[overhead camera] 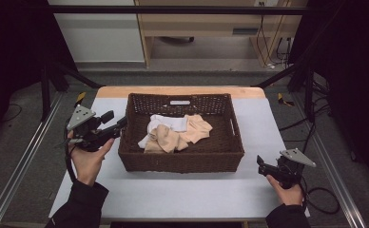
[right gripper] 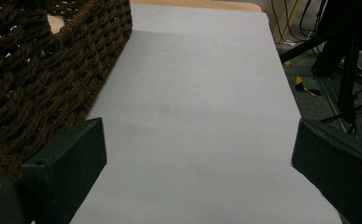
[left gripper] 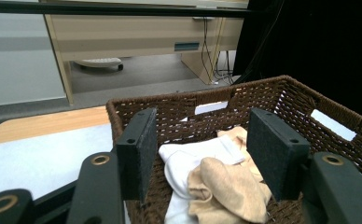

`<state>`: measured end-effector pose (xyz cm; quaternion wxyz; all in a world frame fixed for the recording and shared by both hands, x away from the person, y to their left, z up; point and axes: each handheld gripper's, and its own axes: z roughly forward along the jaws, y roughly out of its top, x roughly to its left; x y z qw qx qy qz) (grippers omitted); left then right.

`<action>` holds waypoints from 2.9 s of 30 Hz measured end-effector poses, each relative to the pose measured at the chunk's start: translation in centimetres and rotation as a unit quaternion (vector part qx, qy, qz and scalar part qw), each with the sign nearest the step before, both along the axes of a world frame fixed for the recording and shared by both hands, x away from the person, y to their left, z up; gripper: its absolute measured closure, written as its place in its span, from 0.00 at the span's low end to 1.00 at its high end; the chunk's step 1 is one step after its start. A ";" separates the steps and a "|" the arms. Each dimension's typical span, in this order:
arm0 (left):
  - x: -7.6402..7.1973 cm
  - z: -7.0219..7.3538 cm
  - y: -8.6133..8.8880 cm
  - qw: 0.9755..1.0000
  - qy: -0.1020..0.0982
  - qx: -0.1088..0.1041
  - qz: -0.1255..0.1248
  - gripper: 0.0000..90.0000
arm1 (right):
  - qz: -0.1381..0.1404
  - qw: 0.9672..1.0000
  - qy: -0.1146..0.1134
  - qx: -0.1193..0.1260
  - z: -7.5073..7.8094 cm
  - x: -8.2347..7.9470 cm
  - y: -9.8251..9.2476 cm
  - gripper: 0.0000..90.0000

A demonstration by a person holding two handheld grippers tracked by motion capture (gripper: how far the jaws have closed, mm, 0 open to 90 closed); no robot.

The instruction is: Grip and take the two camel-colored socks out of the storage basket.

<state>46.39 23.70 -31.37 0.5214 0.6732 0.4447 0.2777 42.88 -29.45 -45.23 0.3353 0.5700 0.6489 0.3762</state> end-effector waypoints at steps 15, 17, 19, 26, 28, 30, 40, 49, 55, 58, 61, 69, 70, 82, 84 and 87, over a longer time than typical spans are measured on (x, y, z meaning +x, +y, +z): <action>3.2 0.4 -3.8 0.999 0.000 0.024 -0.021 0.47 | -0.003 1.000 -0.002 0.001 0.0 0.1 0.0 0.04; 3.6 0.4 -4.2 0.999 0.002 0.023 -0.023 0.47 | -0.004 1.000 -0.002 0.001 0.0 0.2 -0.1 0.04; 4.3 0.2 -4.7 0.999 0.006 0.023 -0.023 0.47 | -0.003 1.000 -0.003 -0.001 0.0 0.2 -0.1 0.04; 5.8 -0.7 -6.1 0.999 0.011 0.028 -0.025 0.47 | -0.004 1.000 -0.001 0.001 0.0 0.3 -0.1 0.04; 6.2 -0.9 -6.4 0.999 0.012 0.028 -0.026 0.47 | -0.004 1.000 -0.001 0.001 0.0 0.3 -0.1 0.04; 6.7 -1.2 -6.7 0.999 0.011 0.029 -0.027 0.47 | -0.005 1.000 -0.001 0.000 0.0 0.3 -0.1 0.04; 8.9 -3.4 -8.3 0.998 0.019 0.052 -0.030 0.47 | -0.002 1.000 0.000 -0.002 -0.1 0.3 -0.1 0.04; 10.3 -5.6 -9.5 0.994 0.049 0.089 -0.042 0.48 | -0.002 1.000 0.000 -0.003 -0.1 0.4 0.0 0.04; 10.8 -7.3 -10.0 0.992 0.076 0.095 -0.045 0.49 | -0.001 1.000 0.001 -0.005 -0.1 0.4 0.0 0.04; 11.0 -7.9 -10.1 0.989 0.093 0.107 -0.050 0.50 | -0.002 1.000 0.002 -0.004 -0.1 0.4 0.0 0.04; 11.0 -8.4 -10.3 0.986 0.105 0.117 -0.054 0.51 | -0.001 1.000 0.002 -0.007 -0.1 0.4 0.1 0.04; 11.1 -9.6 -10.4 0.979 0.141 0.139 -0.055 0.53 | 0.000 1.000 0.004 -0.009 -0.2 0.4 0.1 0.04; 11.1 -9.7 -10.4 0.977 0.145 0.145 -0.057 0.53 | -0.001 1.000 0.004 -0.009 -0.2 0.4 0.1 0.04; 11.3 -10.8 -11.0 0.962 0.190 0.187 -0.061 0.58 | -0.001 1.000 0.005 -0.012 -0.2 0.5 0.2 0.04; 11.3 -10.8 -11.0 0.960 0.198 0.189 -0.060 0.65 | -0.001 1.000 0.006 -0.011 -0.2 0.5 0.2 0.04; 11.3 -10.7 -10.9 0.959 0.207 0.186 -0.061 0.79 | -0.003 1.000 0.005 -0.011 -0.2 0.4 0.2 0.04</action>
